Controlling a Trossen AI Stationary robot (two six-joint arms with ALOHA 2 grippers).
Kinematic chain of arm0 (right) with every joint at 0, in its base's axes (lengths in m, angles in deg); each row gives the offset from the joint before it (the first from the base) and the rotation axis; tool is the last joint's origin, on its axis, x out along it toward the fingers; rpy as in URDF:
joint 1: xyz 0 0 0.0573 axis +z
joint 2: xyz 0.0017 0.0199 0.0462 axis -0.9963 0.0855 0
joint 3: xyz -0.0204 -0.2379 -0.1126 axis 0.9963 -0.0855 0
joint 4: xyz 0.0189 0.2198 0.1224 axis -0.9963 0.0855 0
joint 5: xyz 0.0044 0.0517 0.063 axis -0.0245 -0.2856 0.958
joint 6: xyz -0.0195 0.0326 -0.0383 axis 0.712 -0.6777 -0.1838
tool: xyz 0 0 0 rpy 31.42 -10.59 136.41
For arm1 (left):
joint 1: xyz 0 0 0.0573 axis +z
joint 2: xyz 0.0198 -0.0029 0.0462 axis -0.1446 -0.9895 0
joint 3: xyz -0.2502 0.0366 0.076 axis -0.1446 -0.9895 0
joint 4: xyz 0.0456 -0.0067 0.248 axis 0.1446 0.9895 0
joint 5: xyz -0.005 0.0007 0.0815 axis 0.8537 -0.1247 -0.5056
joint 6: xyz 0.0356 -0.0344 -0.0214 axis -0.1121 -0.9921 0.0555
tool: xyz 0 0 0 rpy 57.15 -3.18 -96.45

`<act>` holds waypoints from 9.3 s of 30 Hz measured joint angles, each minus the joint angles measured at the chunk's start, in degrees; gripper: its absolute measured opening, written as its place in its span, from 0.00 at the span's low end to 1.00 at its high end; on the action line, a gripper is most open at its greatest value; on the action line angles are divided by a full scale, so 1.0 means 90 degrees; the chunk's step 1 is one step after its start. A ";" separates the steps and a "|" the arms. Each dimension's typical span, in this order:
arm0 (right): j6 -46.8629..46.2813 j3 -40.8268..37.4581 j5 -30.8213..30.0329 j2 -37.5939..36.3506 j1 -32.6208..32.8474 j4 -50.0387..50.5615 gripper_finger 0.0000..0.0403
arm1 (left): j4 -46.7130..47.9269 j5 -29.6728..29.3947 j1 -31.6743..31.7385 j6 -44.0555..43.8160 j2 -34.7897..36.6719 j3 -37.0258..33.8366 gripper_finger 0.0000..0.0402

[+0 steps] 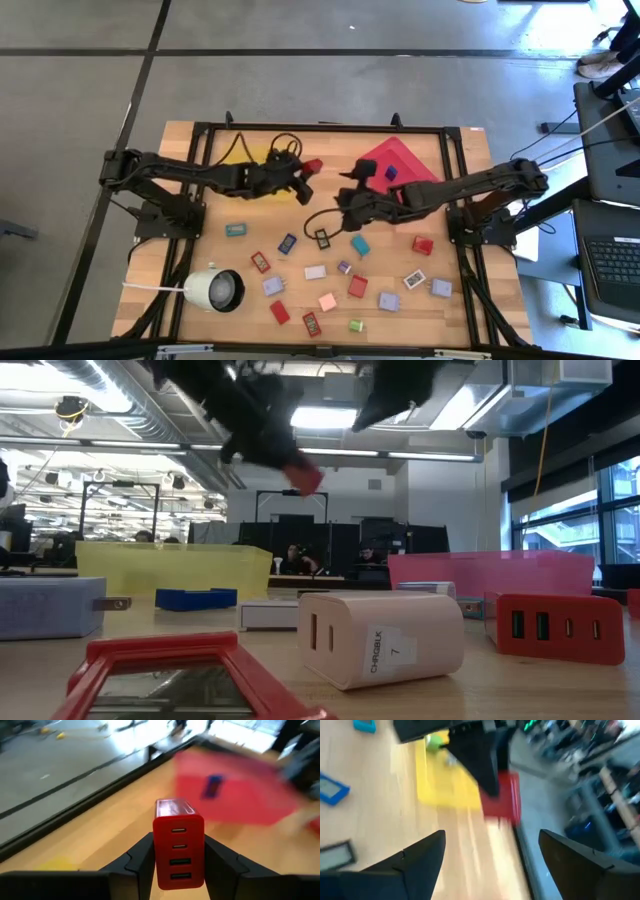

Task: Pick & Place Office items
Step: Put the top left red charger adapter into the yellow bin, then put the top red charger adapter into the yellow bin

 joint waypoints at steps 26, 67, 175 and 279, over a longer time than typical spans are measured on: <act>-0.4837 -0.2089 0.2532 -0.1083 -0.0098 0.3811 0.76 | 0.0580 0.1665 0.1402 -0.1724 0.1142 -0.2492 0.33; -0.6440 -0.3588 0.5367 -0.1088 0.0444 0.3869 0.76 | 0.0997 0.2810 0.1763 -0.0977 0.2961 -0.2076 0.53; -0.2866 -0.1061 0.8727 0.0442 -0.1562 -0.3076 0.53 | -0.4310 0.3714 -0.1253 0.6203 0.0482 -0.1813 0.61; -0.6510 -0.2815 0.3928 -0.1802 0.0891 0.3238 0.82 | 0.2685 -0.1044 0.1146 -0.0035 0.0848 -0.2055 0.34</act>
